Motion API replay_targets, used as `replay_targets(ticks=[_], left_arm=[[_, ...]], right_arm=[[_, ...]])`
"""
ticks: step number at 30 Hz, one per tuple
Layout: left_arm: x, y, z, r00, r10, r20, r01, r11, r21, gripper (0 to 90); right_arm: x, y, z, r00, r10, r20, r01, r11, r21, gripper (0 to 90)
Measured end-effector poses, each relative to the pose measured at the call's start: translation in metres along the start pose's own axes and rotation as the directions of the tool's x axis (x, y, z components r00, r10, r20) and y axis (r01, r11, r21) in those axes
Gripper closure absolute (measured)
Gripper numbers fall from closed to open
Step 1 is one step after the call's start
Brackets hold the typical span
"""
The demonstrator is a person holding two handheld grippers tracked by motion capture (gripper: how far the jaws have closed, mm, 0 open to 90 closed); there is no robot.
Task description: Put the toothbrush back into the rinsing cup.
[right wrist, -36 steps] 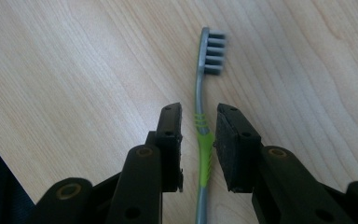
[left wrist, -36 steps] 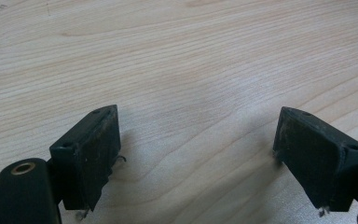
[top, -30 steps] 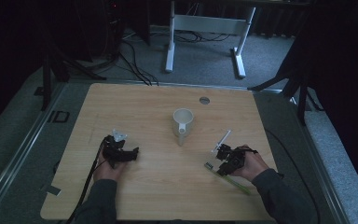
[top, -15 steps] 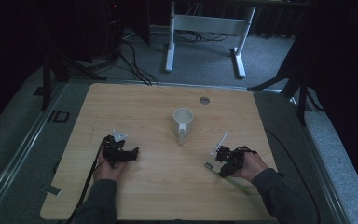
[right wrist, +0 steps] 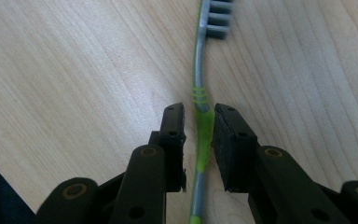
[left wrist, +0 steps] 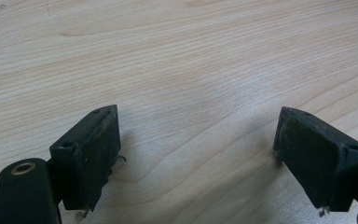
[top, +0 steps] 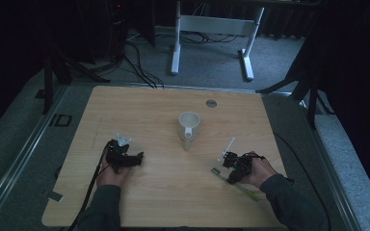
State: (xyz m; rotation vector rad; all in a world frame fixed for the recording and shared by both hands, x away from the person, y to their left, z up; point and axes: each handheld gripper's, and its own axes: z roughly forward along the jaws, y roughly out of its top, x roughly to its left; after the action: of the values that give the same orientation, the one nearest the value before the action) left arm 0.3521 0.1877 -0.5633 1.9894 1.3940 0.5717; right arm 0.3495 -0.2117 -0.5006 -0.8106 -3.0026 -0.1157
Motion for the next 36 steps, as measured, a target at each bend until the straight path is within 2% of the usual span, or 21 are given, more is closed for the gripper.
replay_targets(ticks=[24, 36], left_arm=[[0.0, 0.0, 0.0, 1.0, 0.0, 0.0, 0.0, 1.0, 0.0, 15.1], [0.0, 0.0, 0.0, 1.0, 0.0, 0.0, 0.0, 1.0, 0.0, 15.1]], right_arm=[[-0.003, -0.002, 0.013, 0.9997, -0.003, 0.024, 0.002, 0.999, 0.045, 78.6], [-0.005, -0.002, 0.014, 0.9996, 0.001, 0.027, -0.003, 0.999, 0.046, 80.0]])
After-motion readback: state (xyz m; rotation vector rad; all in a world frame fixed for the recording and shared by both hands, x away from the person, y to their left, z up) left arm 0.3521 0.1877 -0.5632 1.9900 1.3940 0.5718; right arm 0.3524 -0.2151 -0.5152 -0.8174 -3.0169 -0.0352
